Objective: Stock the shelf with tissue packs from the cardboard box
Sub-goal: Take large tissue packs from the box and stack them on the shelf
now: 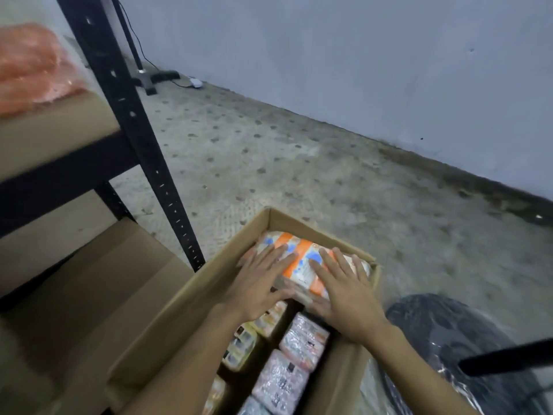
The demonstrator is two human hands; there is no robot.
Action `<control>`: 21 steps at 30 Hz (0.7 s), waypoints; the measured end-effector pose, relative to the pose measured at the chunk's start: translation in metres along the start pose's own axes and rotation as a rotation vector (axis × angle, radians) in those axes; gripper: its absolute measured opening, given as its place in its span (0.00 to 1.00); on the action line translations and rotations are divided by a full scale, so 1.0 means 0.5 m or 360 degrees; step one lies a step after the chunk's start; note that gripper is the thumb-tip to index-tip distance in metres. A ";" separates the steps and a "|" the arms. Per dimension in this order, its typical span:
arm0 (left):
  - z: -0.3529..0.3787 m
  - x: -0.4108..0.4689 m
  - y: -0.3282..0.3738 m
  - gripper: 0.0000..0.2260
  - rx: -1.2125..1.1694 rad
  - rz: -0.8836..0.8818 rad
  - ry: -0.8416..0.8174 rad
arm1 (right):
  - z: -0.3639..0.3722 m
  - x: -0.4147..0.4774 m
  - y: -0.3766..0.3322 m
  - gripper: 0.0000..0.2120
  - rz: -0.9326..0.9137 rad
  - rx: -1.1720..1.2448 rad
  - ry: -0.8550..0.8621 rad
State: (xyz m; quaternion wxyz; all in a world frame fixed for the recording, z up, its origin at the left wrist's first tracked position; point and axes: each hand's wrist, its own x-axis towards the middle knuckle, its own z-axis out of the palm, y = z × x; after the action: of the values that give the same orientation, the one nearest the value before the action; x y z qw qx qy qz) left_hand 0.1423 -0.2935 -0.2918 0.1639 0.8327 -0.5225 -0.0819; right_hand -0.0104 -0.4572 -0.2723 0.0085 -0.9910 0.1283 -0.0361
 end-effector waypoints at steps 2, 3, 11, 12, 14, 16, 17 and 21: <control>0.014 0.011 -0.007 0.32 -0.0018 0.0031 0.0057 | 0.008 0.006 0.006 0.36 -0.0027 0.0006 0.0018; 0.019 0.014 -0.010 0.32 -0.0029 0.0047 0.0081 | 0.011 0.010 0.008 0.37 -0.0040 0.0023 0.0030; 0.044 0.026 -0.015 0.27 -0.0239 0.0034 0.0339 | 0.014 0.019 0.010 0.29 -0.0085 0.0073 0.0235; 0.043 0.026 -0.014 0.26 -0.0265 0.0029 0.0372 | 0.011 0.018 0.010 0.27 -0.0075 0.0103 0.0244; 0.037 0.024 -0.011 0.24 -0.0312 0.0024 0.0417 | 0.006 0.015 0.010 0.27 -0.0047 0.0201 0.0223; 0.027 0.020 -0.005 0.23 -0.0340 0.0018 0.0442 | 0.002 0.014 0.010 0.27 -0.0036 0.0279 0.0215; 0.021 0.016 -0.002 0.23 -0.0351 0.0008 0.0447 | -0.001 0.013 0.009 0.27 -0.0034 0.0293 0.0222; -0.001 -0.005 0.014 0.25 -0.0377 -0.0062 0.0465 | -0.032 0.007 -0.003 0.26 -0.0050 0.0306 0.0239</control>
State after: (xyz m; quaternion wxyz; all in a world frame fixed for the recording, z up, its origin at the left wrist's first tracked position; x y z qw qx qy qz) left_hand 0.1356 -0.2938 -0.2888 0.3333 0.8207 -0.4635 -0.0242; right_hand -0.0078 -0.4569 -0.2559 0.0931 -0.9821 0.1089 -0.1225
